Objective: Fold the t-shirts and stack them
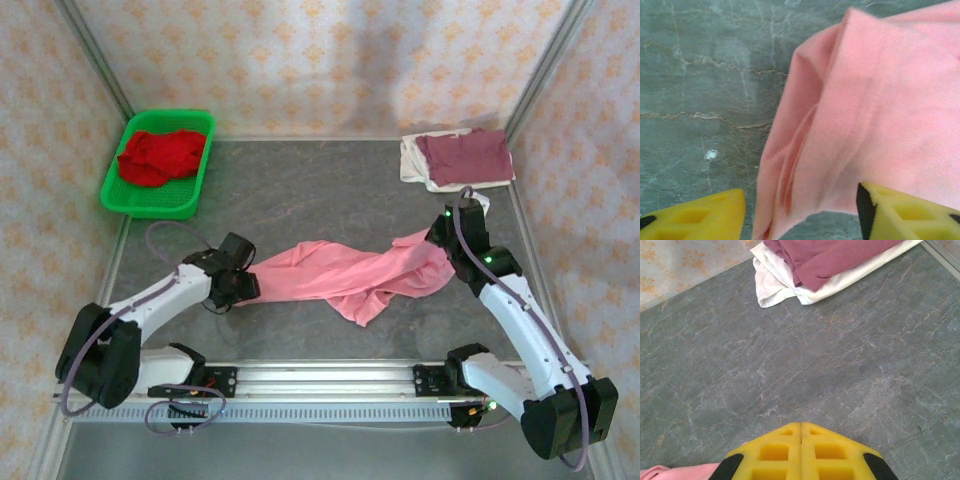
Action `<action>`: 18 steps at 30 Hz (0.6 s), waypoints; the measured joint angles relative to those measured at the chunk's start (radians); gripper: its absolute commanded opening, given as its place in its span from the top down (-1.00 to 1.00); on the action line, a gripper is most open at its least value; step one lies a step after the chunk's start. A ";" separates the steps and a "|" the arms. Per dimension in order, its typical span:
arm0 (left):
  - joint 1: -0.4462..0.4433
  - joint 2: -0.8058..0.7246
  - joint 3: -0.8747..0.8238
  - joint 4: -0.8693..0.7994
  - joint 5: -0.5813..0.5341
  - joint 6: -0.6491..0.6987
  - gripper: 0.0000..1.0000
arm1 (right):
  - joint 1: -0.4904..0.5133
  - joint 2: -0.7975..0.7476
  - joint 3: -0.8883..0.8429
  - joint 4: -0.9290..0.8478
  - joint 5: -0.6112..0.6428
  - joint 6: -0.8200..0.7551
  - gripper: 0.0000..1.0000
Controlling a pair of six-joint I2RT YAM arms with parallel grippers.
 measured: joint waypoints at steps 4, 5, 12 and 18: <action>0.000 -0.104 -0.019 -0.025 -0.003 -0.023 -0.03 | -0.002 0.000 0.000 0.000 -0.003 0.000 1.00; 0.000 -0.132 -0.030 -0.029 -0.003 -0.027 -0.03 | -0.002 0.000 0.000 0.000 -0.004 0.000 1.00; 0.000 -0.117 -0.070 -0.043 -0.003 -0.032 0.10 | -0.002 0.002 0.000 0.016 -0.015 0.000 1.00; 0.000 -0.047 -0.070 -0.024 -0.003 -0.022 0.17 | -0.002 0.002 0.000 0.023 -0.018 0.000 1.00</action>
